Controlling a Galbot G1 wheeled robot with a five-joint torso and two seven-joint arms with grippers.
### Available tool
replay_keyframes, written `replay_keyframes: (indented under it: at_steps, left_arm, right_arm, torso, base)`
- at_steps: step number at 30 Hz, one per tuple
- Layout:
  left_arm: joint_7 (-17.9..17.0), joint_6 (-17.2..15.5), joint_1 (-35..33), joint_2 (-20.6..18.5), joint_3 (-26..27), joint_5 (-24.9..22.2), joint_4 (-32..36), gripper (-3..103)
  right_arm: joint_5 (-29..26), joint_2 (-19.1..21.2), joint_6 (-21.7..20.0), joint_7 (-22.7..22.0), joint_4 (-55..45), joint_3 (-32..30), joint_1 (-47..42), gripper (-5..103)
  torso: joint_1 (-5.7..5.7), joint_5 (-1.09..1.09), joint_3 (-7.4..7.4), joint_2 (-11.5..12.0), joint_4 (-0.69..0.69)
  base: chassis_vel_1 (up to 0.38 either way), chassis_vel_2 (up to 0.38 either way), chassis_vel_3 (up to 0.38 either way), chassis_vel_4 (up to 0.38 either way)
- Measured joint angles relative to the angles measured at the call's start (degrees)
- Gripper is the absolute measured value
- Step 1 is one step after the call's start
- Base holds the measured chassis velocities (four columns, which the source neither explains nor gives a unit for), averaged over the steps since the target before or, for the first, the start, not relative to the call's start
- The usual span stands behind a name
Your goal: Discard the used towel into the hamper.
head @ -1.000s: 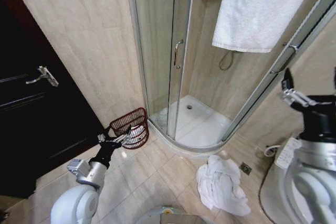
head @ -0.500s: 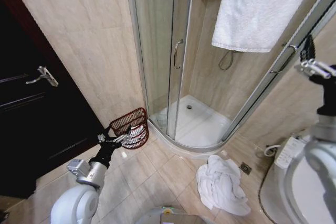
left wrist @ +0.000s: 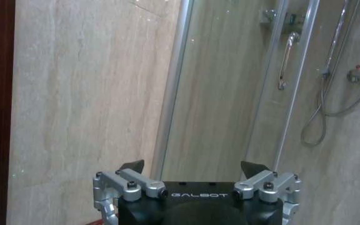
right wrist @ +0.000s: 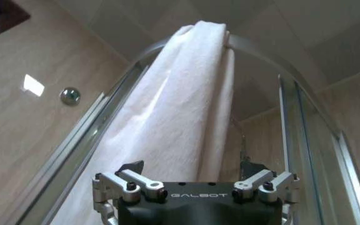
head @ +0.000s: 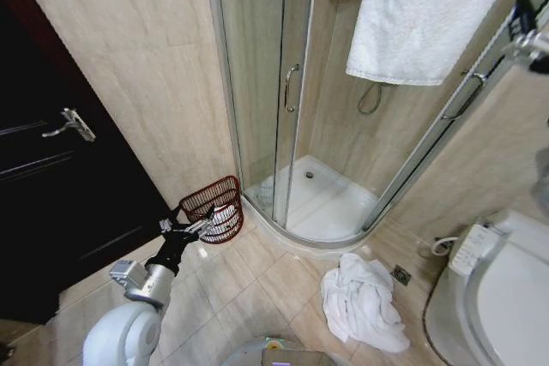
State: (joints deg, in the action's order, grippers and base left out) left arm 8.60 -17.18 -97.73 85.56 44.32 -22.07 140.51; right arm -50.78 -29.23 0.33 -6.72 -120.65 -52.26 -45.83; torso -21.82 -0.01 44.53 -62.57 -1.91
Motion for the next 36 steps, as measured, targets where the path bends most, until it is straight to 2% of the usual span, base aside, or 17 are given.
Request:
replay_keyframes:
  at_steps: [1,4,8,14,17,18,20,21,22,23,24,25,26,29,33,36]
  left_arm:
    - [0.00,0.00,0.00,0.00,0.00,0.00,0.00,100]
    - [0.00,0.00,0.00,0.00,0.00,0.00,0.00,100]
    - [0.00,0.00,0.00,0.00,0.00,0.00,0.00,100]
    - [0.00,0.00,0.00,0.00,0.00,0.00,0.00,100]
    - [0.00,0.00,-0.01,0.00,0.02,0.00,0.00,100]
    - [0.00,0.00,-0.01,0.00,0.02,0.00,0.00,100]
    - [-0.01,0.00,-0.01,0.00,0.00,0.00,0.00,100]
    - [-0.01,0.00,0.00,-0.01,0.00,0.00,0.00,100]
    - [0.00,0.00,-0.01,0.00,-0.01,0.00,0.00,100]
    - [0.00,0.00,-0.01,0.00,-0.01,0.00,0.00,100]
    - [0.01,0.00,0.00,-0.01,0.00,0.00,0.01,100]
    - [0.00,0.00,0.00,0.01,-0.01,0.00,0.00,100]
    - [0.00,0.00,0.00,0.01,-0.01,0.00,0.00,100]
    - [0.00,0.00,0.00,0.00,0.01,0.00,0.00,100]
    - [0.00,0.00,0.00,0.00,0.00,0.00,0.00,100]
    - [0.00,0.00,0.00,-0.01,0.00,0.00,0.01,100]
  right_arm:
    - [0.00,0.00,0.00,0.00,0.00,0.00,0.00,100]
    - [-6.34,2.85,-3.78,1.31,3.06,2.72,8.72,100]
    - [-9.02,4.75,-6.13,1.81,4.81,3.82,12.08,100]
    - [-8.73,6.47,-7.64,2.48,9.22,8.67,18.55,100]
    - [-4.87,5.53,-6.99,3.75,15.62,17.13,29.04,100]
    - [-4.87,5.53,-6.99,3.75,15.62,17.13,29.04,100]
    - [0.23,2.72,-4.28,4.81,20.73,23.45,36.76,100]
    - [1.18,2.03,-3.74,4.96,21.59,24.62,38.11,100]
    - [3.91,-0.51,-2.35,5.10,23.69,28.20,42.41,100]
    - [3.91,-0.51,-2.35,5.10,23.69,28.20,42.41,100]
    - [4.79,-3.62,-2.67,3.90,23.98,31.09,46.28,100]
    - [5.05,-5.56,-3.57,2.62,23.46,32.43,48.34,100]
    - [5.05,-5.56,-3.57,2.62,23.46,32.43,48.34,100]
    - [7.06,-10.83,-8.36,-2.17,20.51,35.35,53.46,100]
    - [8.24,-13.10,-10.93,-4.56,19.57,36.93,56.97,100]
    - [8.45,-15.07,-13.18,-6.56,20.75,40.32,62.60,100]
  torso:
    - [0.00,0.00,0.00,0.00,0.00]
    - [0.00,0.00,0.00,0.00,0.00]
    - [0.00,0.01,0.00,0.00,0.01]
    - [0.00,0.03,0.00,-0.01,0.02]
    - [0.00,0.00,0.00,-0.01,0.01]
    - [0.00,0.00,0.00,-0.01,0.01]
    - [0.00,0.00,0.00,-0.01,0.00]
    - [0.00,0.02,0.00,-0.01,0.02]
    - [0.00,0.06,0.01,0.00,-0.03]
    - [0.00,0.06,0.01,0.00,-0.03]
    - [-0.01,0.06,0.01,0.00,0.01]
    - [-0.01,-0.04,0.01,0.00,-0.04]
    - [-0.01,-0.04,0.01,0.00,-0.04]
    - [-0.01,0.01,0.01,0.00,-0.02]
    - [0.00,-0.02,0.00,0.00,0.01]
    - [0.01,0.02,-0.01,-0.01,0.04]
  base:
    - [0.000,0.000,0.000,0.000]
    - [0.000,0.000,0.000,0.000]
    - [0.000,0.000,0.000,0.000]
    - [0.000,0.000,0.000,0.000]
    - [0.000,0.000,0.000,0.000]
    - [0.000,0.000,0.000,0.000]
    - [0.000,0.000,0.000,0.000]
    - [0.000,0.000,0.000,0.000]
    - [0.000,0.000,0.000,0.000]
    - [0.000,0.000,0.000,0.000]
    - [0.000,0.000,0.000,0.000]
    - [0.000,0.000,0.000,0.000]
    - [0.000,0.000,0.000,0.000]
    - [0.000,0.000,0.000,0.000]
    - [0.000,0.000,0.000,0.000]
    - [0.000,0.000,0.000,0.000]
